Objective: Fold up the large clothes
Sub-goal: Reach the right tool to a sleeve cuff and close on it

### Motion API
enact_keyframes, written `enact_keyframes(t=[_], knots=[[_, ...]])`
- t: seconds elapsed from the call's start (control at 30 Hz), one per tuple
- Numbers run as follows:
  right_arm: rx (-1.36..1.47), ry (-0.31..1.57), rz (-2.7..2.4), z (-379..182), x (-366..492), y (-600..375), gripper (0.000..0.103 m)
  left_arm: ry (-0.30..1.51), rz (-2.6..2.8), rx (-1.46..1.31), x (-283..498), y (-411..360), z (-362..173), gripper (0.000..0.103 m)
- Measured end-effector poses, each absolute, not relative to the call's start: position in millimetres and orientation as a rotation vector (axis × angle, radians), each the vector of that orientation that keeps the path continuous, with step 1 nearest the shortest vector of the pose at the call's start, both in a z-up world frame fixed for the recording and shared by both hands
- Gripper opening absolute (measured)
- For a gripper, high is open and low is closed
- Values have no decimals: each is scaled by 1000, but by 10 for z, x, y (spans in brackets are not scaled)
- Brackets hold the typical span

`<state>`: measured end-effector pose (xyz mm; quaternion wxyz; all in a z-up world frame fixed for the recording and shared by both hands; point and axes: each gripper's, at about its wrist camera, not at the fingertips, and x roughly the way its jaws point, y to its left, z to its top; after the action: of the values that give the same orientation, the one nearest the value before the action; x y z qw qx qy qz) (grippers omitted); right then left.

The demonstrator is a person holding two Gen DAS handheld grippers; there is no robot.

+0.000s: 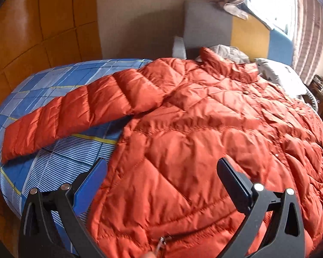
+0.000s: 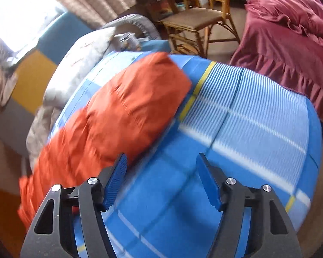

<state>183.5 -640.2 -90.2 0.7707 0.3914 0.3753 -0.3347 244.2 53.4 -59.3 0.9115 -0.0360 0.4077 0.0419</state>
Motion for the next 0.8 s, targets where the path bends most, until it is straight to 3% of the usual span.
enact_keyframes(t=[0.17,0.43,0.8], knots=[[934,753,-716,-937,1978,-6658,52,878,98,-128,2580,632,-650,101],[983,738,-705,-936,2098,-6813,7,867,127,-99,2679,702,-676,101],[780,665,-552,-56,2594,-6191,5,874,74,-101,2672,692,-772,101]])
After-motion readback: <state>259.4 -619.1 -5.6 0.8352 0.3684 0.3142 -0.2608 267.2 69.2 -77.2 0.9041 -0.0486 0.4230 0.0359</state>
